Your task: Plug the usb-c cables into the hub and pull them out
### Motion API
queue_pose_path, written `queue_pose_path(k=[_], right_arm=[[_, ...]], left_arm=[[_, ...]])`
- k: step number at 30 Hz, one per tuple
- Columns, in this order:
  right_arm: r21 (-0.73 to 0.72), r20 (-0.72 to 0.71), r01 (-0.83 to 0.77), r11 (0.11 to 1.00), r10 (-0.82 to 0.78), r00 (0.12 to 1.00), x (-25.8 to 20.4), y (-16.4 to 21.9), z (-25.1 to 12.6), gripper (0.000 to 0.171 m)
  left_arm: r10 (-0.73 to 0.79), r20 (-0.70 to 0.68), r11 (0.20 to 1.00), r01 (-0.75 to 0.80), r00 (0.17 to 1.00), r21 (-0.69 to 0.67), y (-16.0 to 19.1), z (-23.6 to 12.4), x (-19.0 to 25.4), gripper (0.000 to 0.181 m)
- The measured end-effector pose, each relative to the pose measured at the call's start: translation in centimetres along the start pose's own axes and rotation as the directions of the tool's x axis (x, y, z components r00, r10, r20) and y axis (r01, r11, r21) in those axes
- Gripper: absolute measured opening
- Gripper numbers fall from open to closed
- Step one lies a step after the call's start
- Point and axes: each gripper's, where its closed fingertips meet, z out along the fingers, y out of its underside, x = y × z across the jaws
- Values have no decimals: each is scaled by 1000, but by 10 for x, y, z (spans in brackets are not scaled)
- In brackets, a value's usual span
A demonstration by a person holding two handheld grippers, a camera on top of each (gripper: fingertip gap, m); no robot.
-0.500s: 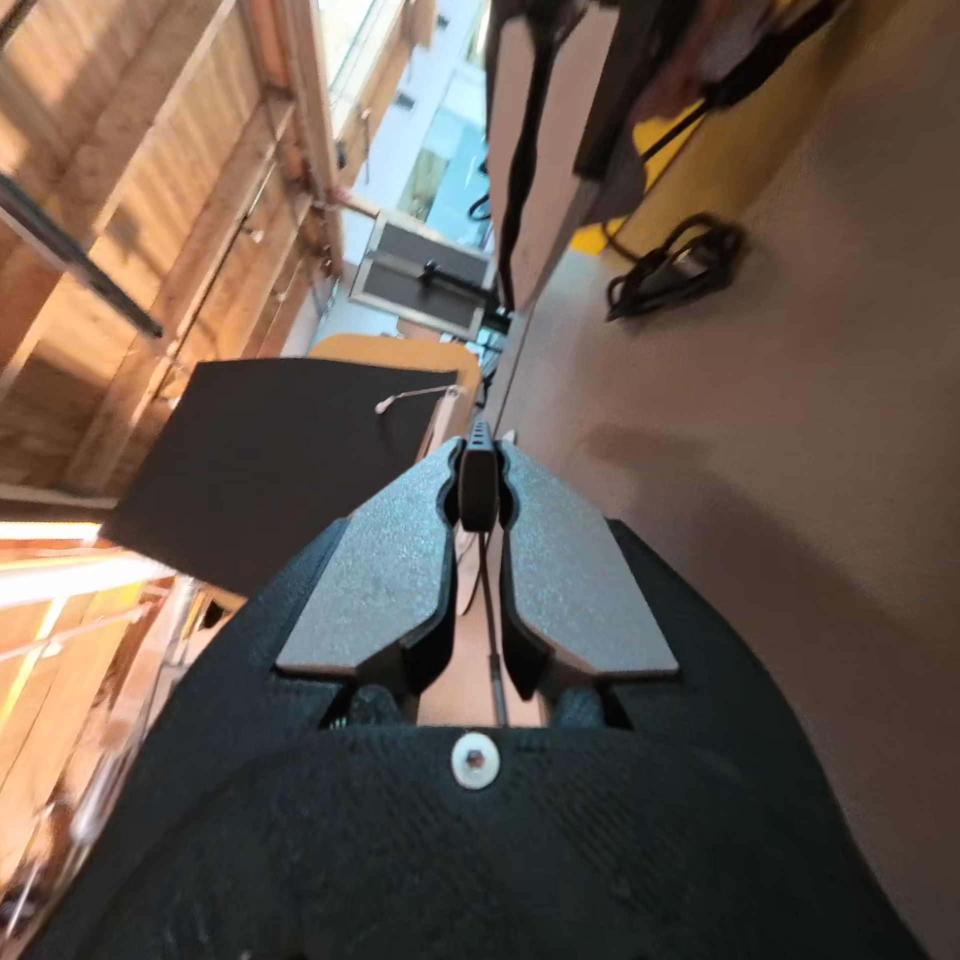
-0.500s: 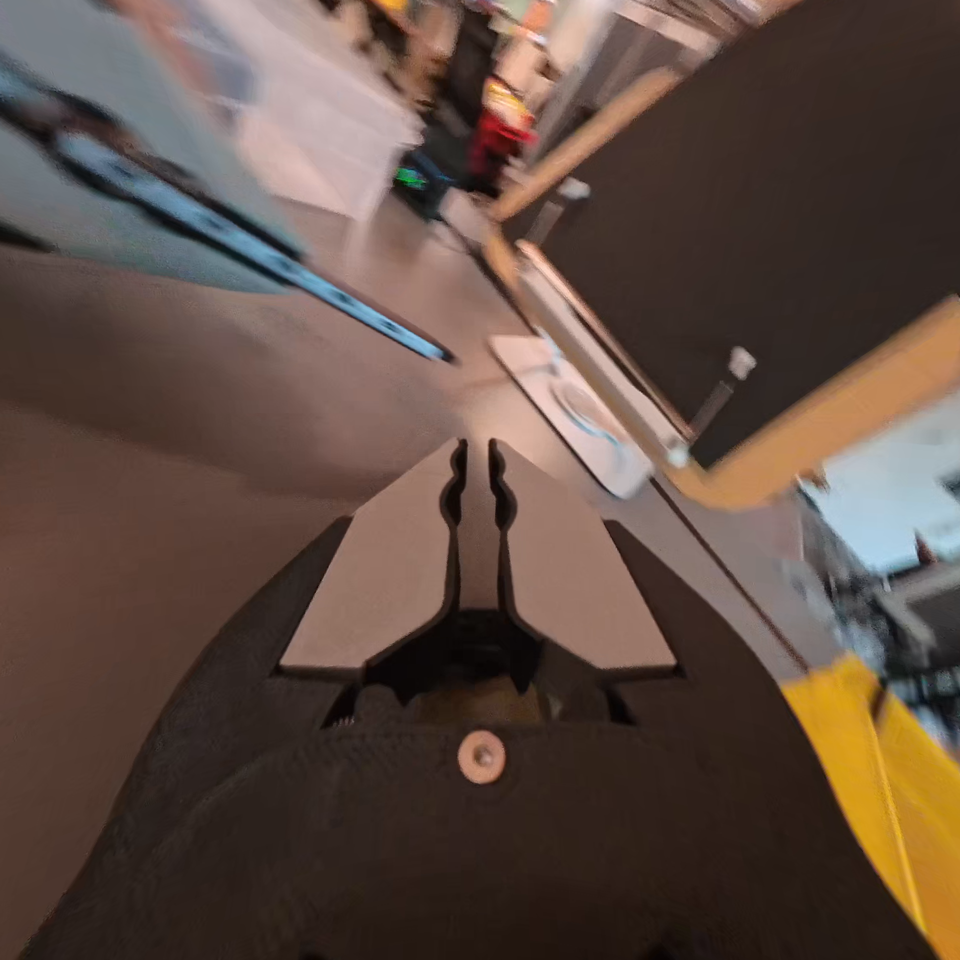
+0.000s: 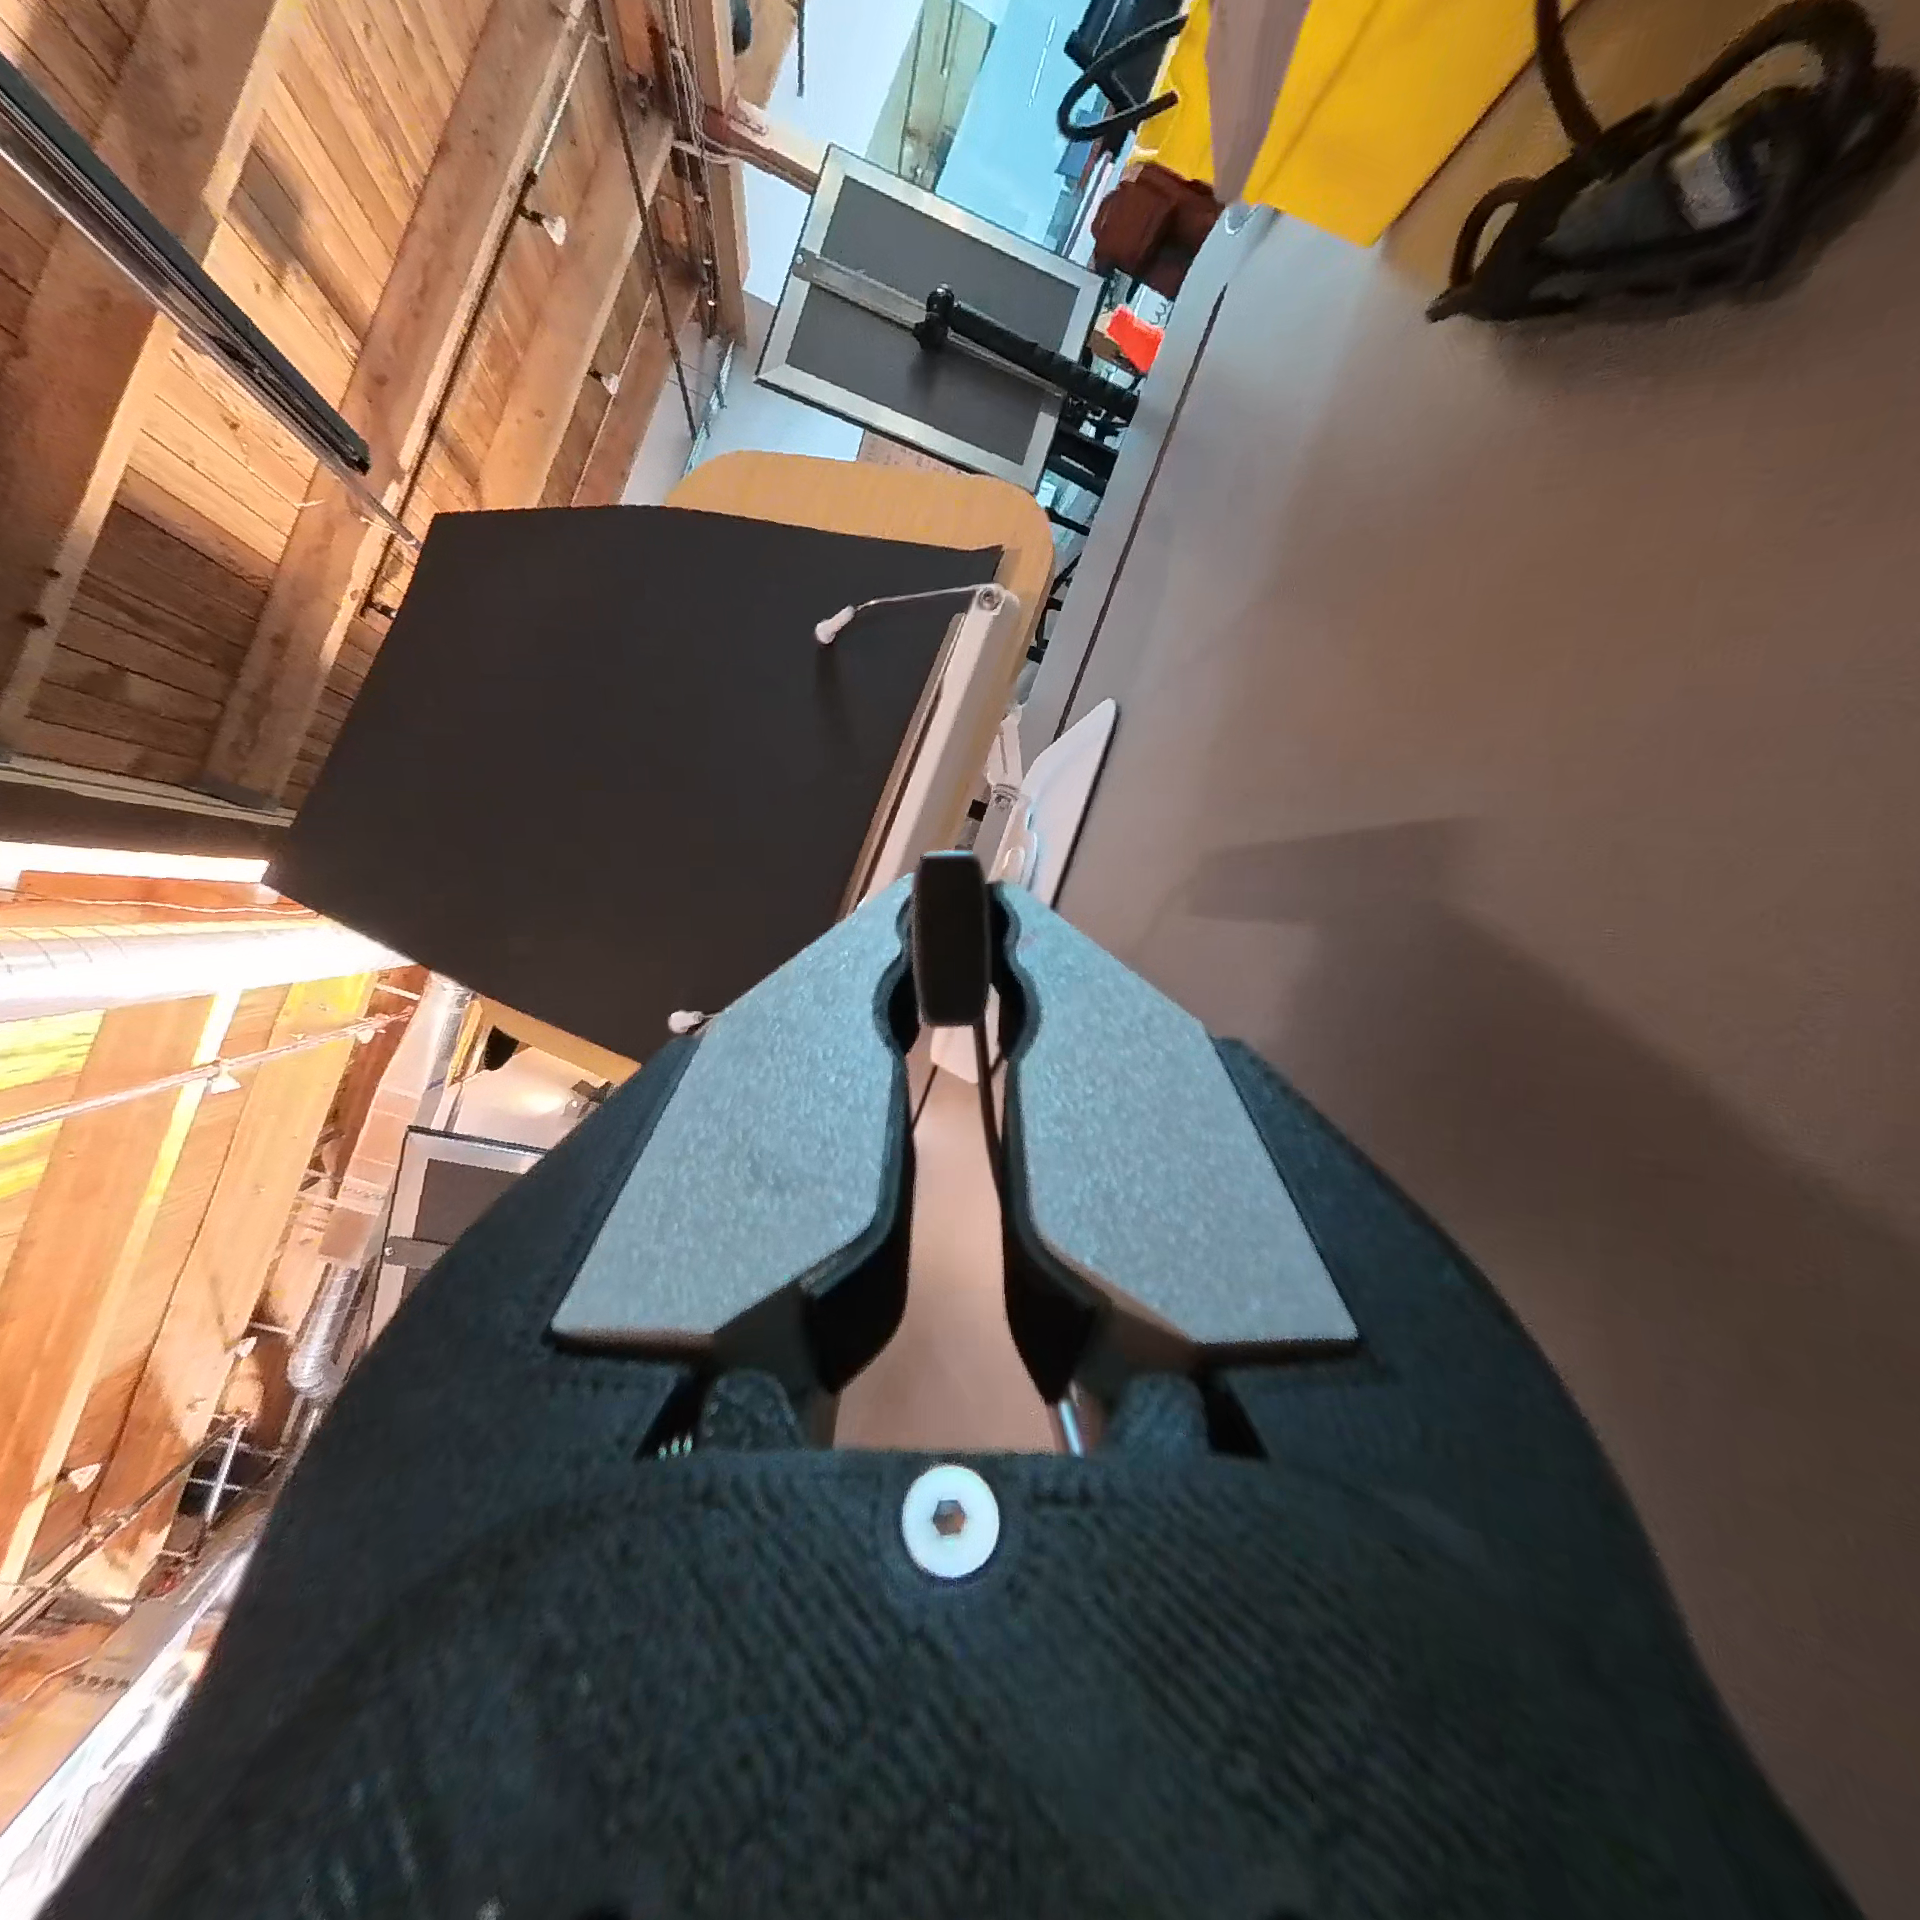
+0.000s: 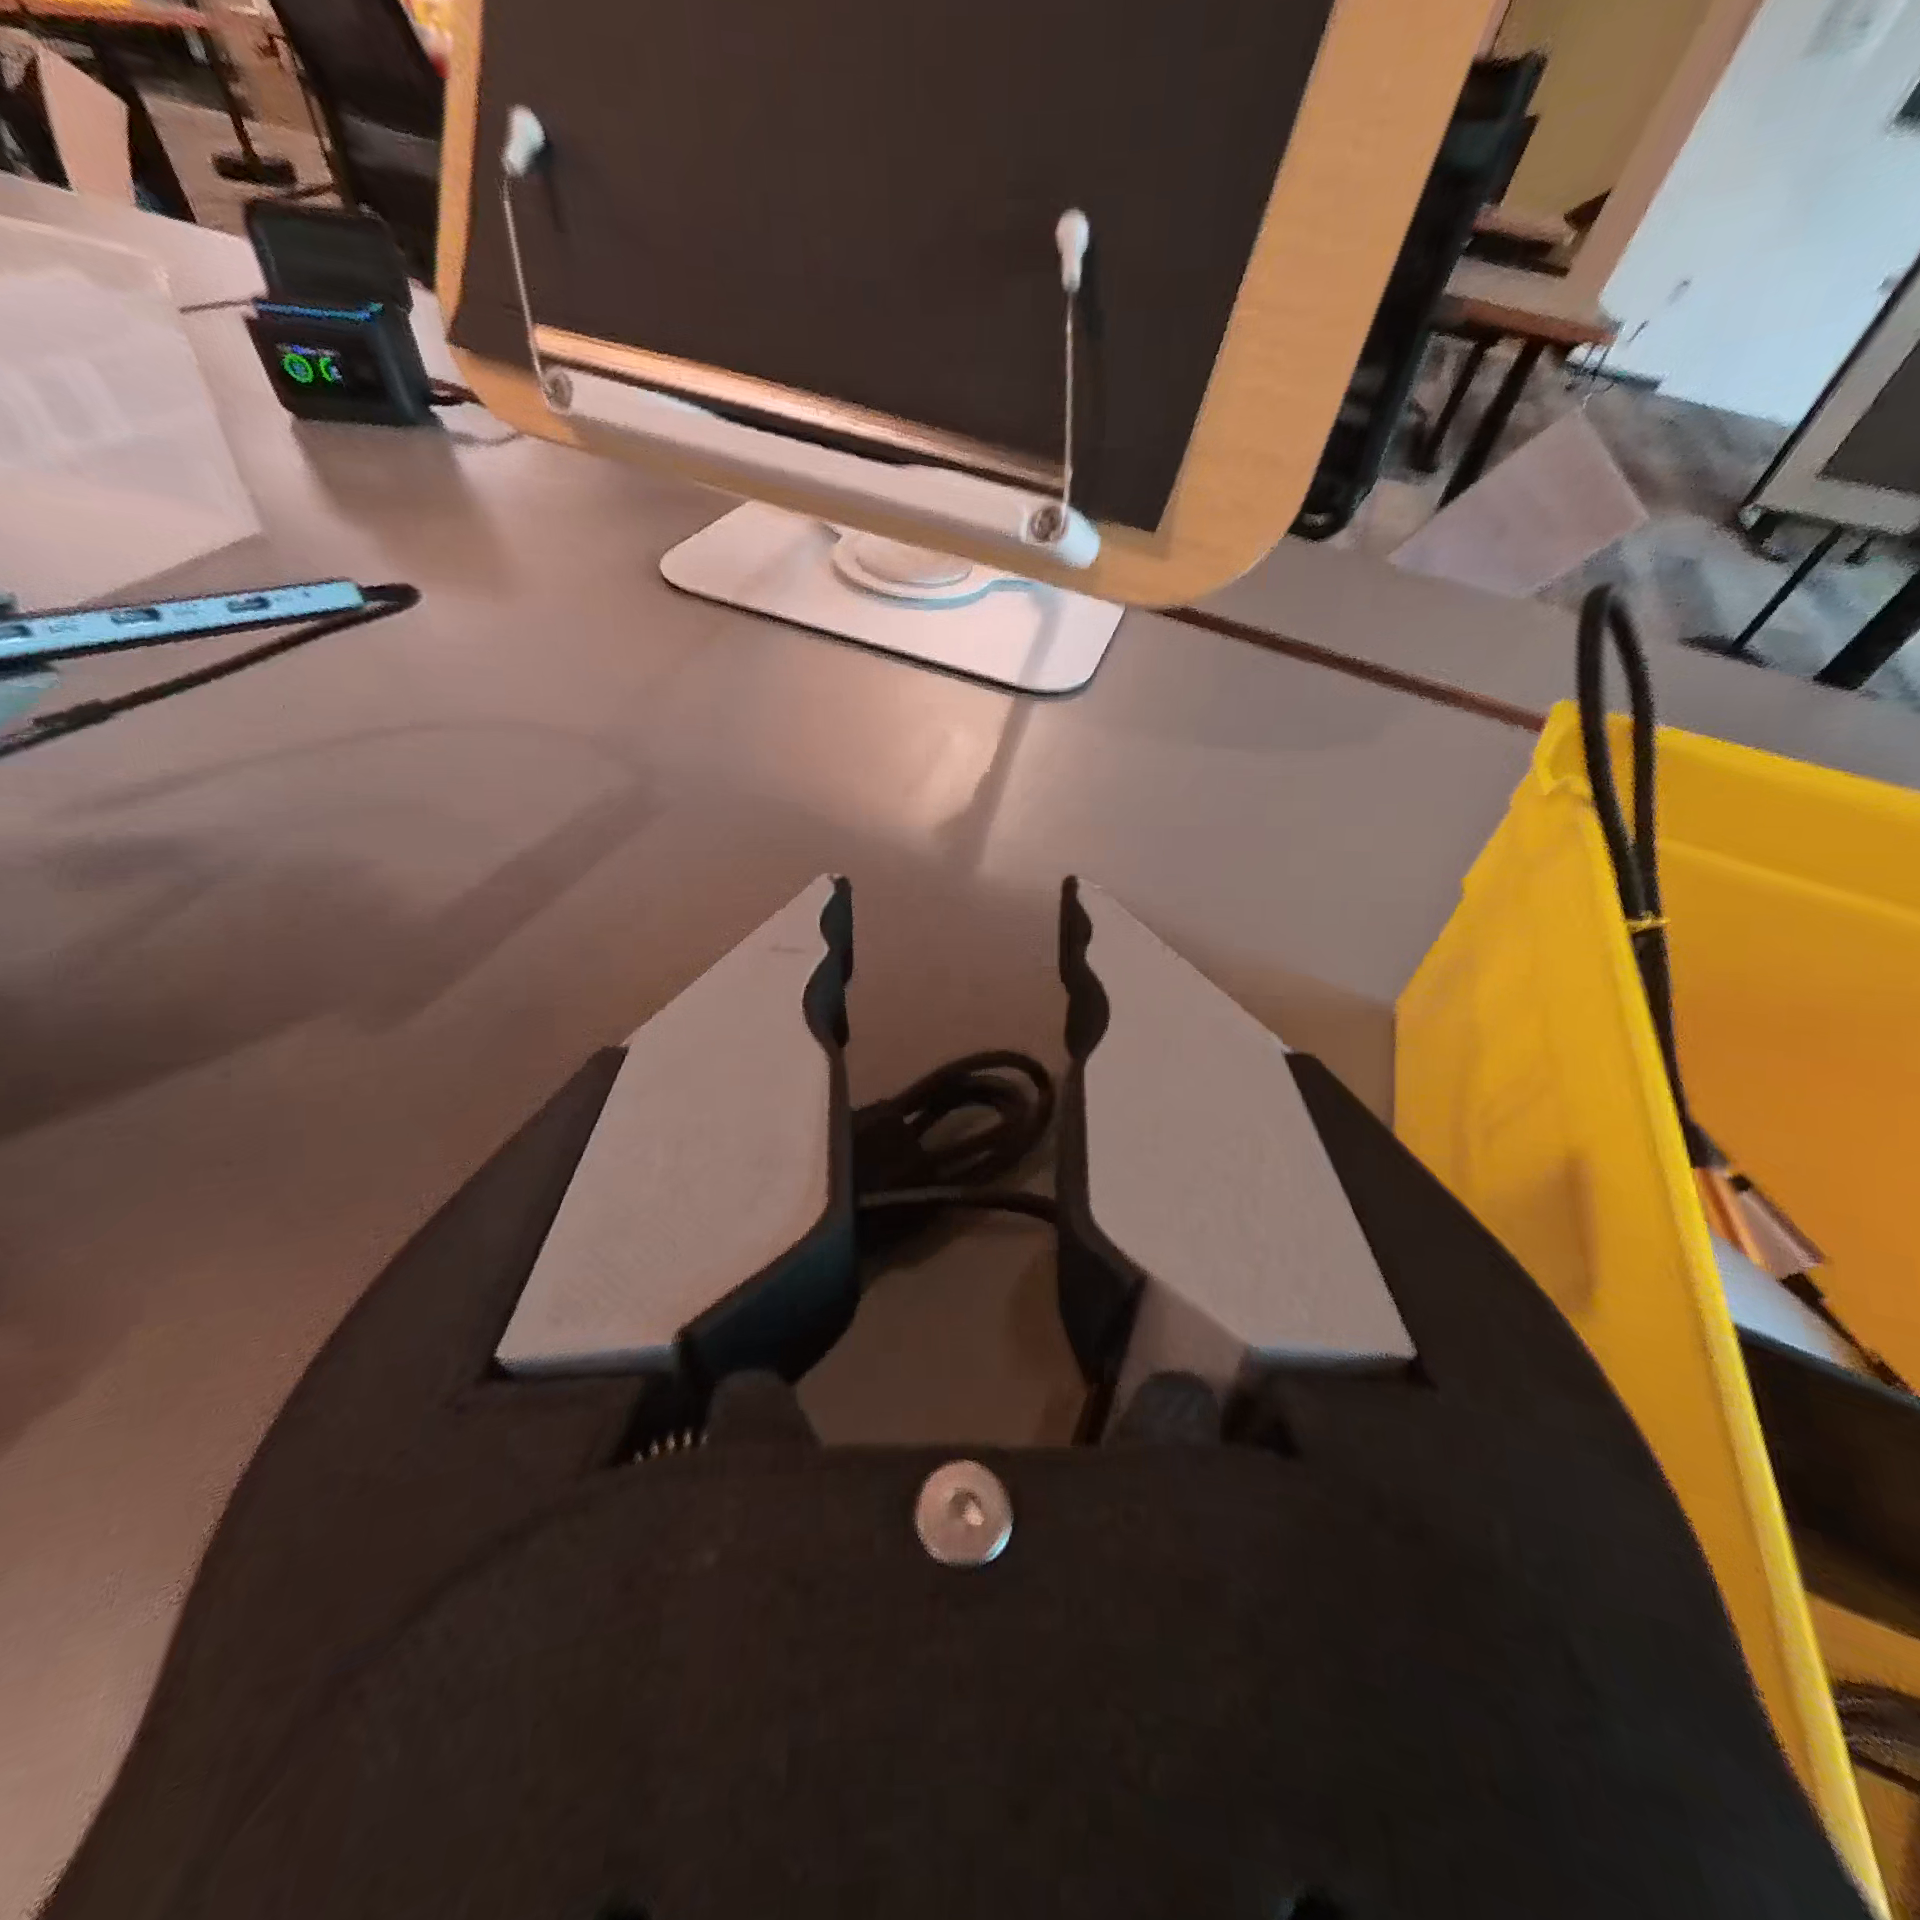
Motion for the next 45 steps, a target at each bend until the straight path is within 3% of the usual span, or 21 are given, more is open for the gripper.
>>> queue_pose_path(k=[6, 9, 13, 17, 21, 26, 30, 33, 38, 40, 42, 45], right_arm=[[185, -18, -13, 983, 17, 1000, -2, -32, -21, 51], [181, 20, -6, 984, 2, 1000, -7, -49, -39, 53], [-19, 19, 11, 1000, -10, 1000, -1, -46, -54, 69], [-245, 101, 20, 969, 5, 995, -8, -11, -59, 67], [-404, 67, 105, 909, -85, 994, 9, 15, -69, 61], [-594, 138, 197, 780, -142, 980, 3, 57, -79, 44], [-774, 127, 268, 574, -274, 953, 12, 98, -88, 37], [-815, 164, 299, 497, -298, 941, 4, 115, -89, 31], [-801, 197, 272, 533, -194, 961, -11, 117, -86, 19], [-782, 335, 286, 553, -14, 942, -46, 116, -96, 14], [-720, 505, 338, 605, 123, 855, -93, 106, -104, 19], [-570, 596, 376, 731, 52, 801, -126, 77, -88, 20]], left_arm=[[-18, 4, 1000, 18, 1000, -12, 7, 0, -4, 8], [-31, 5, 999, 31, 1000, -23, 13, 1, -6, 7], [-53, 9, 998, 53, 999, -24, 16, 1, -9, 7], [-45, 5, 999, 45, 999, -25, 16, 0, -8, 8], [-37, 6, 999, 37, 999, -24, 16, 0, -7, 8], [-32, -8, 999, 32, 999, -23, 16, 1, -4, 8], [-27, -6, 999, 27, 1000, -17, 15, 0, -4, 8], [-29, -4, 999, 29, 1000, -16, 15, 0, -5, 7], [-21, -5, 1000, 21, 1000, -11, 14, 0, -5, 7], [-22, -8, 1000, 22, 1000, -10, 13, 0, -4, 7], [-19, -13, 1000, 19, 1000, -10, 13, 1, -3, 8], [-8, -15, 1000, 8, 1000, -11, 13, 0, -2, 8]])
